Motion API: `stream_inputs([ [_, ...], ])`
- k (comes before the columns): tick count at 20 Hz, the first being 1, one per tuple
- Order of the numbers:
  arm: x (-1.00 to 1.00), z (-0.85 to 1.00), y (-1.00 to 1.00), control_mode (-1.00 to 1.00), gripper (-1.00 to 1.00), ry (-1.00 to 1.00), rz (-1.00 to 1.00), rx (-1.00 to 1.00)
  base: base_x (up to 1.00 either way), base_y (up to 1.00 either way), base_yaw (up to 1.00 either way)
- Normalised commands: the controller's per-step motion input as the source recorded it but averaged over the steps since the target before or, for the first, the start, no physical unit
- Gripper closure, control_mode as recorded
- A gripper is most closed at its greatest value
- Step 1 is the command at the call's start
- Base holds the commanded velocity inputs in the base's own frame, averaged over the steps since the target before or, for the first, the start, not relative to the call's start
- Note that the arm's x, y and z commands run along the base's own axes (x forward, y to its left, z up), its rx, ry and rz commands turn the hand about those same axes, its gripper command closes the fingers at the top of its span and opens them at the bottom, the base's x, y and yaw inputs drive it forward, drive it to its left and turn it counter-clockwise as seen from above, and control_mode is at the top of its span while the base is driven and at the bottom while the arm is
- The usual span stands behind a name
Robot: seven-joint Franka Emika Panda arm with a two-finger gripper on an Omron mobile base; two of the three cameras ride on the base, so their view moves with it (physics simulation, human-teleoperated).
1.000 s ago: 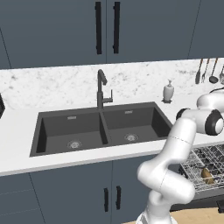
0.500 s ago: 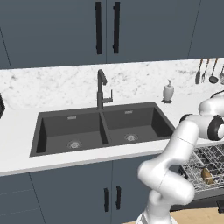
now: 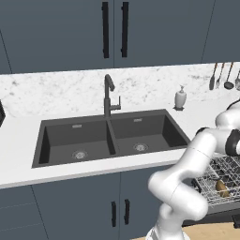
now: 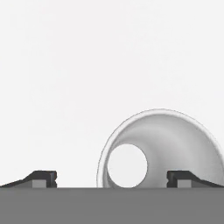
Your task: Pick up the cup and bowl from the counter, place them in the dishwasher, and close the dishwasher door.
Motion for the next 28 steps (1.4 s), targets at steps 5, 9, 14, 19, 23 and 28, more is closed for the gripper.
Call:
stream_inputs([
  [5,0.0,-0.36,0.05,-1.0,1.0,0.05,0.0,0.05,0.0,0.0,0.0],
  [9,0.0,-0.21,0.09,-1.0,1.0,0.07,0.0,0.02,0.0,0.0,0.0],
  [14,-0.12,0.0,0.12,-1.0,1.0,0.01,0.0,0.0,0.0,0.0,0.0],
  [19,-0.28,-0.01,0.3,-1.0,1.0,-0.02,0.0,0.0,0.0,0.0,0.0],
  [23,-0.41,-0.11,0.34,-1.0,1.0,-0.09,0.02,0.0,0.0,0.0,0.0],
  [28,-0.89,-0.18,0.52,-1.0,1.0,-0.25,0.06,0.0,0.0,0.0,0.0],
])
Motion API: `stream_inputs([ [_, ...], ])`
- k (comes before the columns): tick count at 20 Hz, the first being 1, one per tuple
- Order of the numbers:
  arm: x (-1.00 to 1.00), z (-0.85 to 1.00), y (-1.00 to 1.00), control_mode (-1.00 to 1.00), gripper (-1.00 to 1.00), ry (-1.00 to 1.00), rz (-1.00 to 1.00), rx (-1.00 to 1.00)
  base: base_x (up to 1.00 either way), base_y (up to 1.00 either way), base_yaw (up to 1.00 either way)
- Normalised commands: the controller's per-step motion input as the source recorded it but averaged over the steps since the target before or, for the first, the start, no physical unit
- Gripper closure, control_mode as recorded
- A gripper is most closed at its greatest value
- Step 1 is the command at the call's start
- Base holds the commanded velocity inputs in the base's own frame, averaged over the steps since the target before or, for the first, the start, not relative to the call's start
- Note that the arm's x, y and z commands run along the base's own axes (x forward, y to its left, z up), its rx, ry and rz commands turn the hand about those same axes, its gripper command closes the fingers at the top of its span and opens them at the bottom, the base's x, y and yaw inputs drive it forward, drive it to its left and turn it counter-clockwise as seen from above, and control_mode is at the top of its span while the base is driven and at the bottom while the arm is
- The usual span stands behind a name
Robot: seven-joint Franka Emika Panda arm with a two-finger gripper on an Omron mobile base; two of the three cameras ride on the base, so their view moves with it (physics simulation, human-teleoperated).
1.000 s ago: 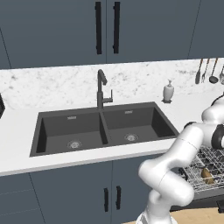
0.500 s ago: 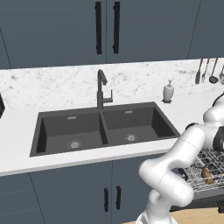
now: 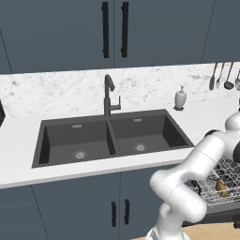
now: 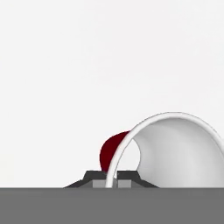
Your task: Pick up the cup and bowl from the counter, place them in the dishwasher, and close the dishwasher door.
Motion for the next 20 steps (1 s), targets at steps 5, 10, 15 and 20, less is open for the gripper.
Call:
stream_inputs([
  [5,-1.0,-0.72,0.95,-1.0,1.0,-0.47,0.14,-0.01,0.0,0.0,0.0],
  [10,-0.83,-0.7,1.0,-1.0,1.0,-0.53,0.08,-0.1,0.0,0.0,0.0],
  [15,-0.7,-0.04,0.42,-1.0,1.0,-0.21,0.03,-0.23,0.0,0.0,0.0],
  [20,-0.54,0.0,0.0,-1.0,1.0,0.02,0.01,-0.25,0.0,0.0,0.0],
])
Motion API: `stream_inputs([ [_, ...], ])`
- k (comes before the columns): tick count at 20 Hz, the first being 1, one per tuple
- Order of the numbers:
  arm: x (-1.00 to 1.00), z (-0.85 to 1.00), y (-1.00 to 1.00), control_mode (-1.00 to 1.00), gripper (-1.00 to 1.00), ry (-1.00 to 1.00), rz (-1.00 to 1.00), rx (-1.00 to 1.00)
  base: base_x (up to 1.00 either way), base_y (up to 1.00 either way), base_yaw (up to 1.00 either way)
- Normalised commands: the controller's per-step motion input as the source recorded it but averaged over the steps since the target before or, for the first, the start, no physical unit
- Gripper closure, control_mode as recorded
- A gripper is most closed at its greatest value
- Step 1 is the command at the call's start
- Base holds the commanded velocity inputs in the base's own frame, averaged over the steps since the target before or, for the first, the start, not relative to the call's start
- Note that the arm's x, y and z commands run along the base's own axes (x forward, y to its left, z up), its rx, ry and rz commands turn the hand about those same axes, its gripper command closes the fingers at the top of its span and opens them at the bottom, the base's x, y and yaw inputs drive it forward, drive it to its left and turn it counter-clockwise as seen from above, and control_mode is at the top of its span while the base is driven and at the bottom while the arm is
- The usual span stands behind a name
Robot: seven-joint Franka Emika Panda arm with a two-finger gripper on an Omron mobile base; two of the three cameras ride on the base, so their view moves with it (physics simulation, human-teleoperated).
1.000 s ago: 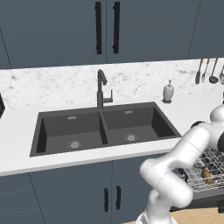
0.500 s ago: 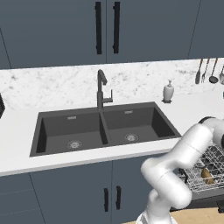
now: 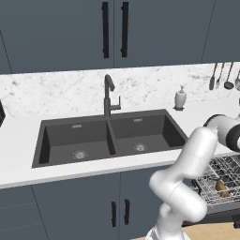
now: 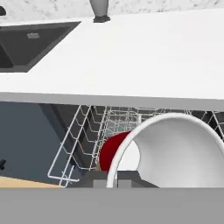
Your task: Pick up the cup and bowl from the counter, place them in the dishwasher, and close the dishwasher door.
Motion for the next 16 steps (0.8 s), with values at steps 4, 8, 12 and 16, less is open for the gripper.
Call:
stream_inputs([
  [4,-0.01,0.0,0.06,-1.0,1.0,0.03,0.0,-0.12,0.0,0.0,0.0],
  [8,0.14,-0.02,0.0,-1.0,1.0,0.0,0.0,0.0,0.0,0.0,0.0],
  [12,0.04,-0.16,0.0,-1.0,1.0,0.07,0.0,0.0,0.0,0.0,0.0],
  [16,0.0,-0.38,-0.06,-1.0,1.0,0.06,0.0,0.0,0.0,0.0,0.0],
])
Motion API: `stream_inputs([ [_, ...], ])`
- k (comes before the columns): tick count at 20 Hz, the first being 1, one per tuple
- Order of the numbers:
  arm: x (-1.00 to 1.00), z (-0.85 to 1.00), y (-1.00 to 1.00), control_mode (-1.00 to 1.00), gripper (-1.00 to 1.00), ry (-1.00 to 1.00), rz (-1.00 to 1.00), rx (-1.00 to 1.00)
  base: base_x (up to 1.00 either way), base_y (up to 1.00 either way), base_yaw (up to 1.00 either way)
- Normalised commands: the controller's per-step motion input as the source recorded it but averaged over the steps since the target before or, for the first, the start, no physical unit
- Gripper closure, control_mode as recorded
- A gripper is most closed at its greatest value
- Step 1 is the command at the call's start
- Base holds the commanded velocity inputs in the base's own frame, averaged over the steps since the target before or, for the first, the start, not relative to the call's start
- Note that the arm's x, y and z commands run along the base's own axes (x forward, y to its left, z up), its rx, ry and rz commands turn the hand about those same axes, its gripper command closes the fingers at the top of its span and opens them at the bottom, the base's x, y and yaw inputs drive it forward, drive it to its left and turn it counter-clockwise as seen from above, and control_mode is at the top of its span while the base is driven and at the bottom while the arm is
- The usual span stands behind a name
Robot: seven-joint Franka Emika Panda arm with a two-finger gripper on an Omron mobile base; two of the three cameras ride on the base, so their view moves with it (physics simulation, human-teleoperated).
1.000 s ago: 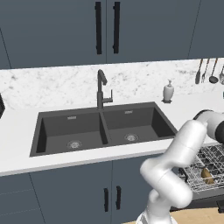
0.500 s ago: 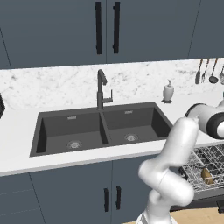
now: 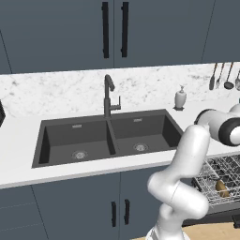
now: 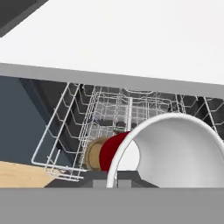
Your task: Pick up the cup and bowl from the counter, place them in the dishwasher, and close the dishwasher door.
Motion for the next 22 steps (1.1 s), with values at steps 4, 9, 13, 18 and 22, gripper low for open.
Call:
stream_inputs([
  [4,0.01,-0.48,-0.08,-1.0,1.0,0.04,0.0,0.0,0.0,0.0,0.0],
  [9,0.0,-0.47,-0.14,-1.0,1.0,0.03,0.0,0.0,0.0,0.0,0.0],
  [13,0.0,-0.38,-0.26,-1.0,1.0,0.0,0.0,0.0,0.0,0.0,0.0],
  [18,0.1,-0.42,-0.15,-1.0,1.0,0.0,-0.01,0.0,0.0,0.0,0.0],
  [22,0.43,-0.46,0.0,-1.0,1.0,0.0,-0.05,0.0,0.0,0.0,0.0],
])
